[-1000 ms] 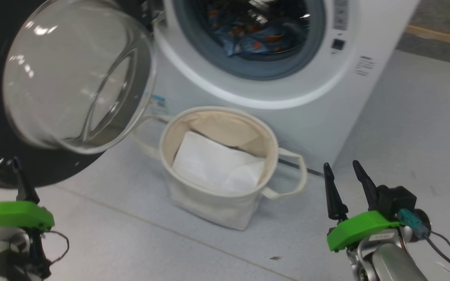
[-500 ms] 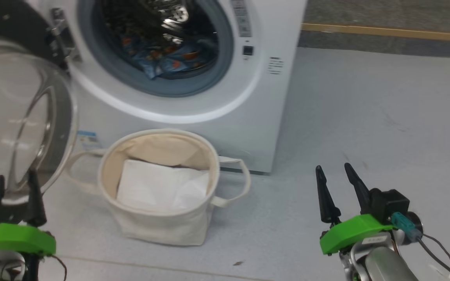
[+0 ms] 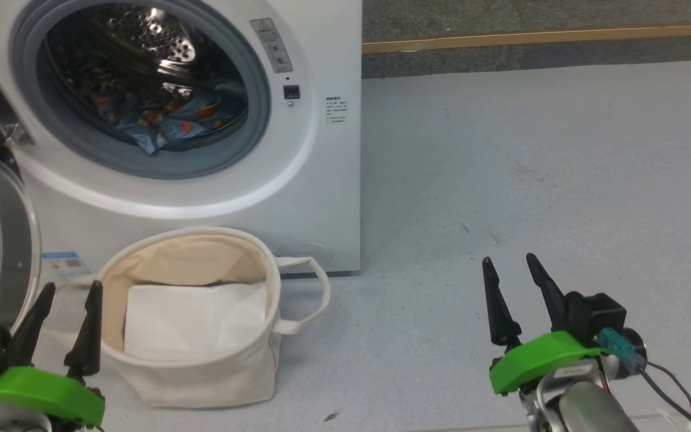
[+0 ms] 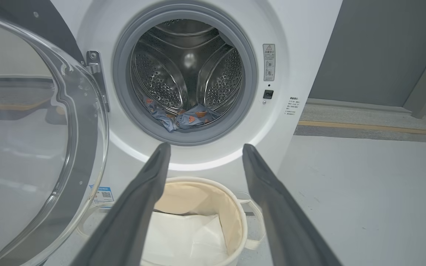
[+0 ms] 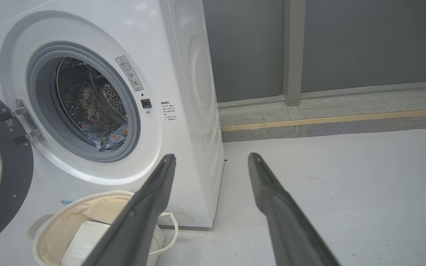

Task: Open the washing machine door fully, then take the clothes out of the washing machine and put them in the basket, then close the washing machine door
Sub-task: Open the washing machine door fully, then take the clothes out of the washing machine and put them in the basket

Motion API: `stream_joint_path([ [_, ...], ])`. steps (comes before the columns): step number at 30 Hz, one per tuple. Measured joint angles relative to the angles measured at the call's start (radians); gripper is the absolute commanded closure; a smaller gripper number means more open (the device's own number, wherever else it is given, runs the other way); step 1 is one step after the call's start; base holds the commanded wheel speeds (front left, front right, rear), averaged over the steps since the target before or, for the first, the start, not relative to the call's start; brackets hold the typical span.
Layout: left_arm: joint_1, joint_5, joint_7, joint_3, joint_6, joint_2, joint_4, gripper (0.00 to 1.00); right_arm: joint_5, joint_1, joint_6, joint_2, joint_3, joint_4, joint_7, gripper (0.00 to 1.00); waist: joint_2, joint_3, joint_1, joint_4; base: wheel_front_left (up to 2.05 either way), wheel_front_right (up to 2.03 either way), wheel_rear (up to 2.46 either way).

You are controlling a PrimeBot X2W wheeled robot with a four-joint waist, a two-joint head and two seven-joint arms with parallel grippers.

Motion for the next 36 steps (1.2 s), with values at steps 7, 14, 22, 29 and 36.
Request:
stream_joint_path([
  [7,0.009,-0.055,-0.010,-0.008,0.000,0.032,0.028,0.00,0.000,0.018,0.000,0.000,-0.009,0.002,0.000,0.00,0.0000,-0.008,0.0000,-0.036,0.00,0.00,0.00],
  [14,0.009,-0.060,-0.049,-0.042,0.000,0.035,0.083,0.00,0.000,0.020,0.000,-0.002,-0.043,-0.005,0.000,0.00,0.0000,-0.015,0.0000,-0.020,0.00,0.00,0.00],
  [22,-0.020,-0.025,-0.083,-0.070,0.012,0.037,0.124,0.00,-0.001,0.020,0.000,-0.003,-0.044,-0.009,0.000,0.00,0.0000,-0.011,0.0000,-0.007,0.00,0.00,0.00],
  [29,-0.039,-0.030,-0.083,-0.074,0.012,0.037,0.140,0.00,-0.002,0.020,0.000,-0.003,-0.039,-0.009,0.000,0.00,0.0000,-0.011,0.0000,-0.004,0.00,0.00,0.00],
  [36,-0.039,-0.035,-0.083,-0.100,0.012,0.041,0.145,0.00,-0.002,0.020,0.000,-0.007,-0.034,-0.007,0.000,0.00,0.0000,-0.011,0.0000,0.000,0.00,0.00,0.00],
])
